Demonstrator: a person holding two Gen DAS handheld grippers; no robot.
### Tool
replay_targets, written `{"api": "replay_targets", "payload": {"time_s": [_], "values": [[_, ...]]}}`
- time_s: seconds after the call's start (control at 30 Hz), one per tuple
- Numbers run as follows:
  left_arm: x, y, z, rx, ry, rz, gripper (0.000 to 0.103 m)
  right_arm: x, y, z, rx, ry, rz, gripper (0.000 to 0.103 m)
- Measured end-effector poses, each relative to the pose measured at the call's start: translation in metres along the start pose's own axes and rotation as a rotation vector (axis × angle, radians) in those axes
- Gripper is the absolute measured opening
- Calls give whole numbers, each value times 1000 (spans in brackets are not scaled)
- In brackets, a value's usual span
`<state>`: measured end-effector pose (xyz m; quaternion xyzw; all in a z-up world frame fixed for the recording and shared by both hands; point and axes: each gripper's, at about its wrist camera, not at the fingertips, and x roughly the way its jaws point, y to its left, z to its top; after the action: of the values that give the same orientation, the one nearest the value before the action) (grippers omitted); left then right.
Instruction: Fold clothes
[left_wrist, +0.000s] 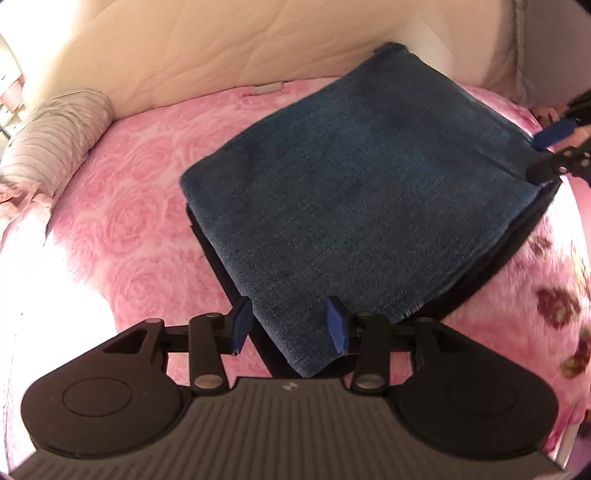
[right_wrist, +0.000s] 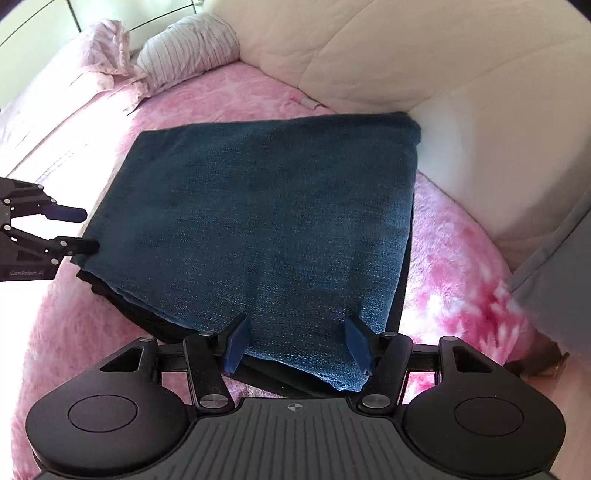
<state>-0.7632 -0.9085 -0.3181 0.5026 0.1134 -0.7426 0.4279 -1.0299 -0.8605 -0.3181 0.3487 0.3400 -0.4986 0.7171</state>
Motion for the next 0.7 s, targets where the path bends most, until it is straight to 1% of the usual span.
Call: {"api": "replay_targets", "payload": {"time_s": [0.07,0.1,0.13,0.17,0.2,0.23,0.27,0.33,0.4,0.53,0.63,0.7], "values": [[-14,-5,-3,-17,-6,22,43,-16,6,-2,18,-13,-32,60],[-23,-8,-7,-39,-7,30,50,-27,11,-6,20,-20,-55,61],[-33,-12,-11,-65,-9,35,58,-37,19,-12,25,-25,-80,67],[-43,-15,-16,-95,-13,36,63,-47,28,-18,31,-22,-101,77],[-54,-19,-22,-126,-15,40,72,-56,36,-26,39,-19,-117,79],[-66,-22,-27,-158,-15,44,79,-64,44,-32,49,-12,-133,79],[-77,-25,-32,-196,-14,45,82,-73,52,-37,61,-3,-147,79],[-102,-31,-44,-271,-10,38,92,-88,69,-47,100,21,-166,79],[-126,-37,-55,-330,-11,36,95,-106,85,-55,145,27,-169,79],[-171,-42,-74,-420,-26,31,95,-145,116,-70,214,12,-173,79],[-204,-44,-86,-449,-52,23,95,-175,141,-83,216,-7,-185,79],[-224,-49,-94,-428,-70,27,95,-196,154,-93,226,-26,-201,79]]}}
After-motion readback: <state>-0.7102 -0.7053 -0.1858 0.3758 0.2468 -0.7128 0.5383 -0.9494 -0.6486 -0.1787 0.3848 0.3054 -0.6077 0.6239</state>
